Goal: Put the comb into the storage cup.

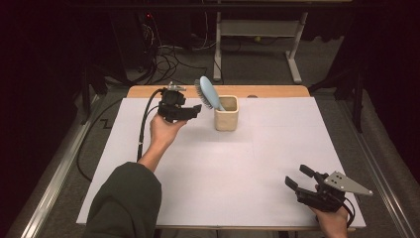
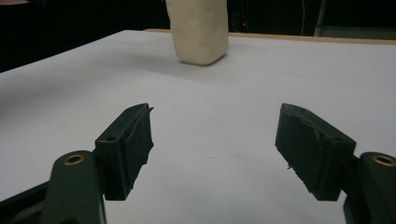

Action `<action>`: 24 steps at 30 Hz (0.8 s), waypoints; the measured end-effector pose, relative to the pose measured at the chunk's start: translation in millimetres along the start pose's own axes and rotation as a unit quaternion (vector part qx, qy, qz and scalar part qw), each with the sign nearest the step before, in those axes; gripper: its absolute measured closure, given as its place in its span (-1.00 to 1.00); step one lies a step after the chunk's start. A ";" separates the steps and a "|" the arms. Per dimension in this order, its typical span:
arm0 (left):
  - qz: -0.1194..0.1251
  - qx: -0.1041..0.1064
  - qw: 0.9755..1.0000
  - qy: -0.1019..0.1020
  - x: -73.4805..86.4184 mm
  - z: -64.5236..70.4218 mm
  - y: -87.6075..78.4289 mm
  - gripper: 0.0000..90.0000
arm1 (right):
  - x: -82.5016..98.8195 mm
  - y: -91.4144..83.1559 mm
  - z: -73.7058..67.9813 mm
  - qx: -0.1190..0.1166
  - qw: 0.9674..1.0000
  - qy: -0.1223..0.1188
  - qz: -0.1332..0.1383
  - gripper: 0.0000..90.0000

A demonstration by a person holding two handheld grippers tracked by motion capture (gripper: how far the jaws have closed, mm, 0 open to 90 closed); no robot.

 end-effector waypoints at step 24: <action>0.006 -0.002 1.000 0.004 17.7 -15.5 -26.3 -0.27 | 0.2 -0.3 0.8 0.002 1.000 0.002 0.000 -0.38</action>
Point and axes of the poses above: each handheld gripper's, and its own axes: y roughly forward along the jaws, x roughly out of its underside, z roughly to its right, the point moved 4 cm from there along y, roughly forward along the jaws, and after that the axes turned 3 degrees about -z, right-handed, at the moved point
